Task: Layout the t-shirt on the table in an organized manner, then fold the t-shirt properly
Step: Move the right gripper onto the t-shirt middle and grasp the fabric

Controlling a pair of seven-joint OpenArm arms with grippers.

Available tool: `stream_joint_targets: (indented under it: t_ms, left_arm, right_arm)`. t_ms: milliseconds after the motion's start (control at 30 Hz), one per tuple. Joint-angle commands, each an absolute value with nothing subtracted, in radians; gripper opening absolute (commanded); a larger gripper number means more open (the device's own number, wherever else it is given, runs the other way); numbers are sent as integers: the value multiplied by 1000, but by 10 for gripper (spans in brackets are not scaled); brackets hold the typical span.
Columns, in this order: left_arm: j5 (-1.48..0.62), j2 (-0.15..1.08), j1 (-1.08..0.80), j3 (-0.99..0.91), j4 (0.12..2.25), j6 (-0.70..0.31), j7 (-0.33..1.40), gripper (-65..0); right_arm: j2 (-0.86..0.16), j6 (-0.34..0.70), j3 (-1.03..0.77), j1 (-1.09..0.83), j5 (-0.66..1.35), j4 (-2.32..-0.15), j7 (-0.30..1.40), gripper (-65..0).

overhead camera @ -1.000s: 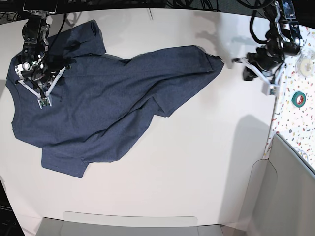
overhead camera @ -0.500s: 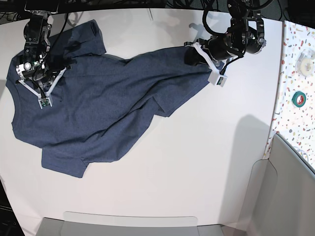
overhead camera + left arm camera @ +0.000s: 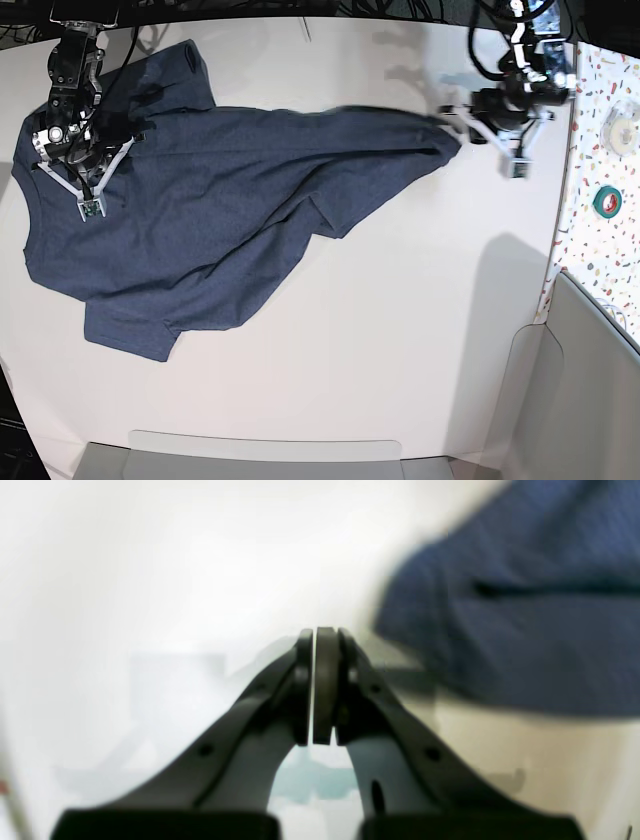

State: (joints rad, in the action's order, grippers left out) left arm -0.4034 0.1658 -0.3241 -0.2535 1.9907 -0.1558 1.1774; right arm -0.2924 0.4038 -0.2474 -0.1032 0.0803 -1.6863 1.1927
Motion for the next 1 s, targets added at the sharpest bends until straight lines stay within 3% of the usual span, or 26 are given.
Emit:
stream_joint_targets:
  t_ms: [0, 300, 433, 600, 867, 967]
  left_arm:
    - [-420, 168, -320, -278, 2025, -160, 1161, -645]
    - [-426, 168, -340, -375, 2074, -168, 1148, -645]
    - [-427, 157, -288, -375, 2069, -300, 1156, -644]
    - [-427, 122, -162, -374, 2060, -407, 1224, -643]
    - [-426, 97, -94, -341, 2058, -415, 1334, -642]
    - [-426, 97, -97, -320, 2058, -415, 1334, -627]
  right_arm:
    - [-295, 401, -248, -116, 67, -1675, 1244, -650]
    - [-295, 401, -257, -105, 68, -1758, 1244, -650]
    - [-291, 401, -257, -61, 68, -1854, 1244, -650]
    - [-208, 400, -257, 35, 67, -1923, 1250, -650]
    - [18, 400, -251, 166, 65, -1905, 1245, -650]
    - [71, 400, -249, 223, 65, -1827, 1244, -567]
